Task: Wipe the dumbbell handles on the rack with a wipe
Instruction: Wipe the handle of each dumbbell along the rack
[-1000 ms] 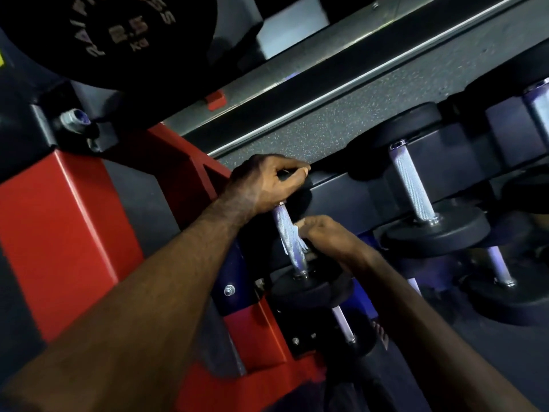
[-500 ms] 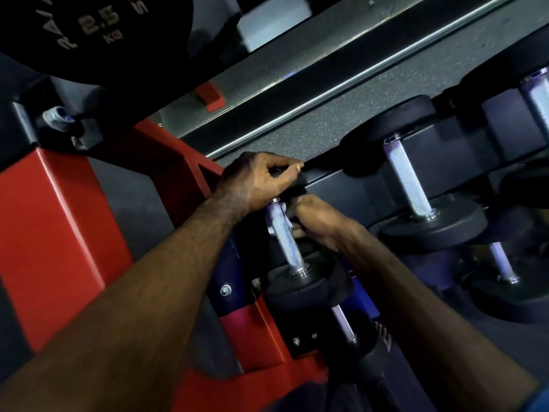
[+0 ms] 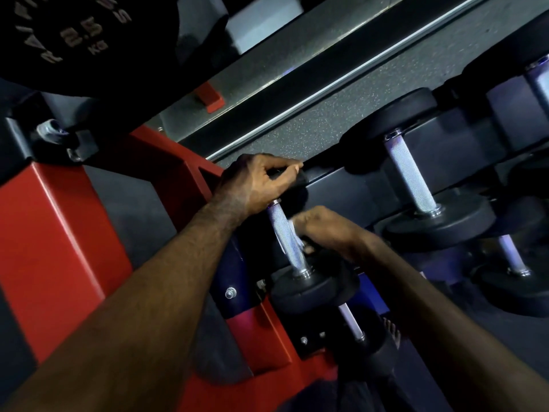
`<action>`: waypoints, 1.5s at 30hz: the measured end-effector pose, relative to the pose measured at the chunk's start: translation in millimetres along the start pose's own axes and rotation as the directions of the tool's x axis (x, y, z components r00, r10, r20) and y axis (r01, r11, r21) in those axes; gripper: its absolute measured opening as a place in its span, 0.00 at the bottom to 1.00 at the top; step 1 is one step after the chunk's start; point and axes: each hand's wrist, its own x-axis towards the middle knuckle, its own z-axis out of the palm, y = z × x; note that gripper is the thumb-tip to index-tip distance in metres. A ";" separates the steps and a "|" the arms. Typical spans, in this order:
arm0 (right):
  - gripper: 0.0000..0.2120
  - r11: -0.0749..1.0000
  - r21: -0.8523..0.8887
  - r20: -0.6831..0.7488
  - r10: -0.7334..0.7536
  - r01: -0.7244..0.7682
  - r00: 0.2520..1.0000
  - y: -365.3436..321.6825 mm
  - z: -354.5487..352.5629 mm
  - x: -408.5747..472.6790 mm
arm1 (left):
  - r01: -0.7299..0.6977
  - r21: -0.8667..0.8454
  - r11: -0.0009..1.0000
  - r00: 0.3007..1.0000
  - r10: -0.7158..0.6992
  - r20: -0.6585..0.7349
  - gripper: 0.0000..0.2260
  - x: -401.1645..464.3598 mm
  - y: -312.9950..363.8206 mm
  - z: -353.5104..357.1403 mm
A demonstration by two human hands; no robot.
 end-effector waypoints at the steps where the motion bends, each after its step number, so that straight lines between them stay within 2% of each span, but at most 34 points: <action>1: 0.10 0.996 -0.085 0.039 0.026 -0.022 0.999 8.1 -2.1 -8.3 | -0.003 -0.006 1.000 1.000 0.003 -0.008 0.15 -0.3 -0.7 -0.1; 2: 0.10 0.993 -0.115 0.062 0.043 -0.036 0.997 14.2 -2.9 -13.2 | -0.007 -0.009 1.000 1.000 0.007 -0.015 0.15 -0.4 -1.6 0.2; 4: 0.11 0.999 -0.031 0.045 0.021 -0.019 0.999 11.2 0.6 -10.0 | -0.009 -0.010 1.000 1.000 0.009 -0.018 0.15 -0.2 -2.7 1.2; 6: 0.11 0.995 0.082 -0.047 -0.048 0.052 0.998 -4.9 7.8 2.4 | -0.005 -0.010 1.000 1.000 0.005 -0.010 0.16 1.0 -3.4 1.9; 7: 0.11 0.993 0.085 -0.104 -0.071 0.080 0.992 -12.1 10.7 8.9 | -0.001 -0.007 1.000 1.000 0.001 -0.006 0.16 1.3 -3.4 1.4; 9: 0.12 0.995 0.032 -0.131 -0.086 0.091 0.988 -11.5 10.8 12.9 | 0.007 -0.004 1.000 1.000 -0.007 -0.003 0.16 1.3 -3.1 0.5; 13: 0.11 0.970 -0.235 0.017 -0.053 0.056 0.998 26.8 -2.1 -8.9 | 0.001 0.000 1.000 1.000 -0.001 -0.009 0.15 1.5 -5.2 -0.2; 15: 0.13 0.979 -0.189 -0.007 -0.075 0.072 0.997 27.9 1.1 -11.1 | -0.002 0.009 1.000 1.000 0.002 -0.003 0.15 0.5 -4.0 -0.3; 17: 0.12 0.990 -0.043 -0.099 -0.135 0.131 0.986 17.5 6.8 -1.7 | -0.006 0.009 1.000 1.000 0.005 0.005 0.15 1.7 -1.3 -0.1; 18: 0.12 0.985 -0.036 -0.142 -0.171 0.167 0.975 12.8 9.1 5.6 | -0.003 0.012 1.000 1.000 0.003 0.002 0.15 1.9 -0.5 -0.5; 20: 0.14 0.968 -0.123 -0.175 -0.238 0.219 0.955 10.2 9.3 9.0 | 0.006 0.024 1.000 1.000 -0.006 0.000 0.16 0.5 0.5 -3.0; 23: 0.16 0.948 -0.233 -0.096 -0.244 0.217 0.965 30.8 1.8 -10.6 | 0.002 0.026 1.000 1.000 -0.002 0.001 0.16 -2.0 -0.1 -2.2; 25: 0.12 0.946 -0.267 -0.089 -0.215 0.184 0.973 45.5 1.6 -20.1 | 0.002 0.033 0.999 1.000 -0.002 -0.002 0.16 -2.5 0.0 -1.3; 26: 0.09 0.955 -0.236 -0.120 -0.213 0.180 0.970 48.5 3.5 -19.4 | 0.003 0.032 0.999 1.000 -0.003 -0.005 0.16 -2.6 -0.5 -1.1; 28: 0.13 0.972 -0.127 -0.204 -0.222 0.199 0.954 37.3 11.3 -12.1 | 0.007 0.023 1.000 1.000 -0.007 -0.014 0.16 -1.7 -1.6 -1.8; 30: 0.12 0.975 -0.042 -0.277 -0.222 0.219 0.935 18.3 18.3 -3.9 | 0.013 0.019 1.000 1.000 -0.013 -0.015 0.15 -1.4 -1.1 -1.7; 32: 0.10 0.973 -0.083 -0.322 -0.232 0.216 0.918 9.4 21.2 -3.6 | 0.018 0.014 1.000 1.000 -0.018 -0.013 0.15 -1.2 -0.3 -0.5; 36: 0.09 0.946 -0.301 -0.211 -0.185 0.116 0.960 27.8 12.3 -29.6 | 0.008 0.005 1.000 1.000 -0.008 -0.027 0.15 -0.9 -2.9 0.0; 39: 0.04 0.968 -0.199 -0.208 -0.193 0.152 0.959 29.7 14.3 -29.9 | 0.013 -0.011 1.000 1.000 -0.014 -0.025 0.16 -1.9 -5.5 0.9; 42: 0.11 0.969 -0.146 -0.316 -0.238 0.201 0.918 8.2 20.8 -5.5 | 0.017 -0.020 1.000 1.000 -0.017 -0.022 0.15 -0.1 -4.0 1.8; 45: 0.17 0.974 -0.146 -0.262 -0.209 0.176 0.942 9.1 18.0 0.6 | 0.028 -0.046 0.999 0.999 -0.029 -0.021 0.16 2.9 -5.3 2.6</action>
